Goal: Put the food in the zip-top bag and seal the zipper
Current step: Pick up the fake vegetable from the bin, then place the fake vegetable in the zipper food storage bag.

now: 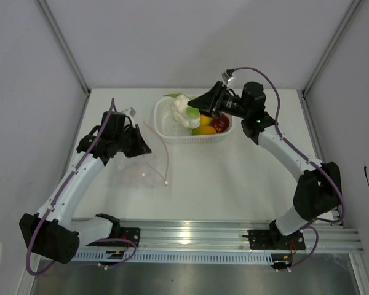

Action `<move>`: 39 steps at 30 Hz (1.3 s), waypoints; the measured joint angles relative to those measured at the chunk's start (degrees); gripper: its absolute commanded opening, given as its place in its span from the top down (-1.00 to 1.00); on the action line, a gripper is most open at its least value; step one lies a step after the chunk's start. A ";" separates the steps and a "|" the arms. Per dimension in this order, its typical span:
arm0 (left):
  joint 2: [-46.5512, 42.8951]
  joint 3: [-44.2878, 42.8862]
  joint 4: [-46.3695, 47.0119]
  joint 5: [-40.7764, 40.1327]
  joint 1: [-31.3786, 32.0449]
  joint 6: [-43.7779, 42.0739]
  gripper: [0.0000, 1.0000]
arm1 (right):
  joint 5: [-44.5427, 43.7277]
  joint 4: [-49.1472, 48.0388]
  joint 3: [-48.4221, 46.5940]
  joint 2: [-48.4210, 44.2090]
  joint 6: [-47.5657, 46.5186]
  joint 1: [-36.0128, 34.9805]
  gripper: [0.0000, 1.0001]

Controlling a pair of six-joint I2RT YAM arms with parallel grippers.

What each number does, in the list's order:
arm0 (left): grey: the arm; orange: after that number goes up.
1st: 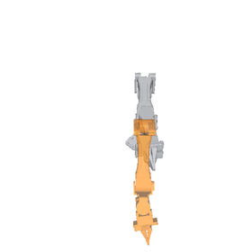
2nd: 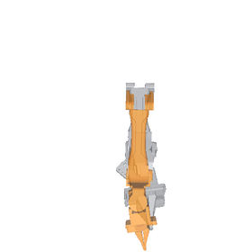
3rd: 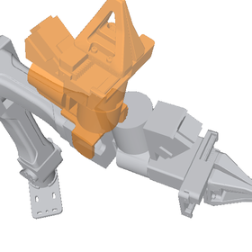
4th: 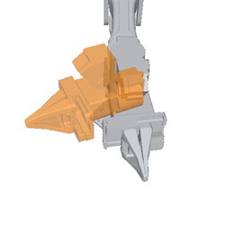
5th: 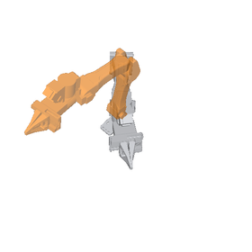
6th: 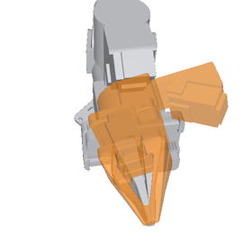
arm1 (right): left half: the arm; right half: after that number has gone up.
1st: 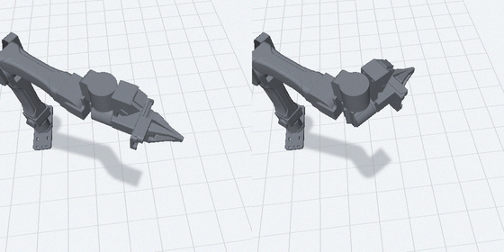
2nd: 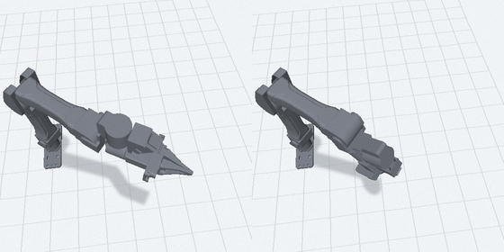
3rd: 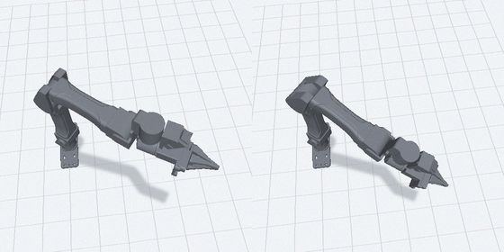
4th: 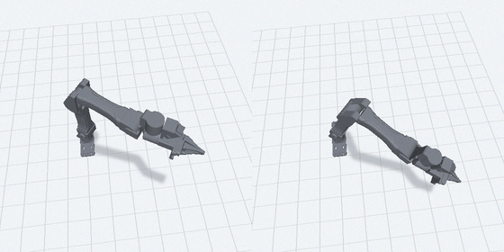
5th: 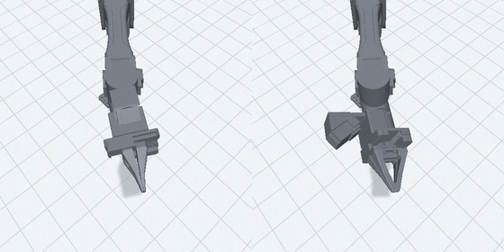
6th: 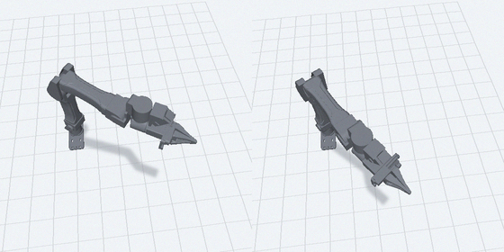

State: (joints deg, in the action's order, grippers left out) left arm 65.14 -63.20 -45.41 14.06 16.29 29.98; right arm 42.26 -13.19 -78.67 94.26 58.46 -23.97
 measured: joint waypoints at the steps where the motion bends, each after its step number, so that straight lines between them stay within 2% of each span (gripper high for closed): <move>1: 0.22 -0.02 0.26 0.15 -0.04 0.00 0.99 | 0.04 -1.73 2.43 -2.69 2.08 -0.55 1.00; 9: 1.40 -0.02 2.89 1.66 -0.31 0.59 0.99 | -5.11 -12.55 17.27 -14.56 15.74 -9.42 1.00; 16: 1.81 -0.02 5.46 3.91 -0.35 1.75 0.99 | -18.75 -16.85 27.98 -18.12 20.68 -17.55 1.00; 26: 1.70 0.24 7.04 5.75 -0.35 2.60 0.99 | -27.56 -23.85 28.89 -17.49 23.71 -20.24 1.00; 39: 0.85 0.24 7.19 6.16 -0.35 3.02 0.99 | -31.78 -22.60 28.89 -13.05 24.74 -24.46 1.00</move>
State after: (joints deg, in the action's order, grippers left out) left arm 66.00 -62.96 -38.22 20.23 15.94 32.99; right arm 10.48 -35.79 -49.78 81.21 83.20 -48.42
